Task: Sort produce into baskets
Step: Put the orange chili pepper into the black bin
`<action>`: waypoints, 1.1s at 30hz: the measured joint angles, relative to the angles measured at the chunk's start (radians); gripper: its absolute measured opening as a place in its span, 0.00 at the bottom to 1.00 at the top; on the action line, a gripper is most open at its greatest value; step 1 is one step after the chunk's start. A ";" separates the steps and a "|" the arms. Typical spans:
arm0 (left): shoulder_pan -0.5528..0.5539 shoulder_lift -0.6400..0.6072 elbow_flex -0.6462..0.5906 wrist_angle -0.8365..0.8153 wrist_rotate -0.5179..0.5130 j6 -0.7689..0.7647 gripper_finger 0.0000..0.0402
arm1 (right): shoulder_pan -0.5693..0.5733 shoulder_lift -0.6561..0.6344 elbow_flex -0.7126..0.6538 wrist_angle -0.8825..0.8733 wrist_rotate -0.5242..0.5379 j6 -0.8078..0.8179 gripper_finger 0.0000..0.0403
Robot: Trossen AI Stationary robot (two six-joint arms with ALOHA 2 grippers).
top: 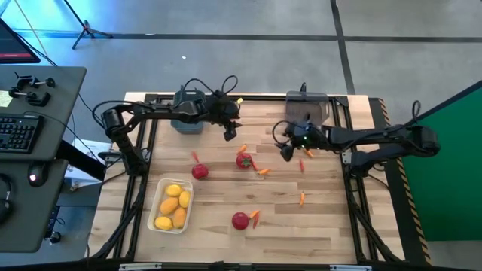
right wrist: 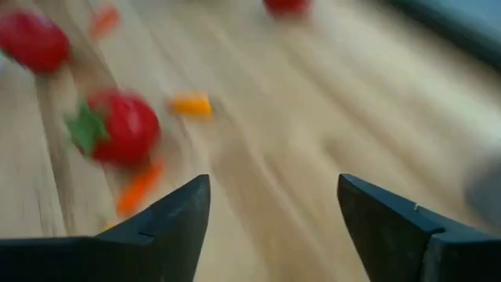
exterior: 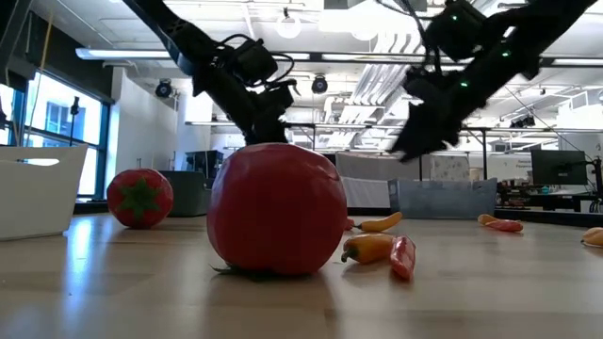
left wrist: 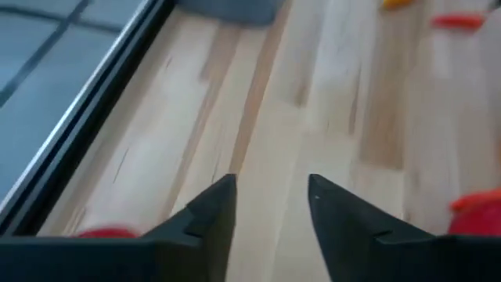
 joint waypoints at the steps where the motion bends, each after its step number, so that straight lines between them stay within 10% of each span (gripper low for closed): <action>1: -0.001 0.000 -0.014 0.039 0.019 -0.009 0.33 | 0.002 -0.012 0.000 -0.073 0.003 0.046 0.63; 10: -0.025 0.000 -0.136 0.435 0.186 -0.071 0.15 | -0.032 -0.007 -0.001 -0.499 0.011 0.305 0.50; 23: -0.024 0.000 -0.148 0.523 0.193 -0.062 0.11 | -0.135 0.159 0.001 -0.500 0.008 0.251 0.42; 33: -0.022 0.016 -0.150 0.553 0.192 -0.079 0.11 | -0.159 0.163 0.000 -0.459 -0.076 0.153 0.09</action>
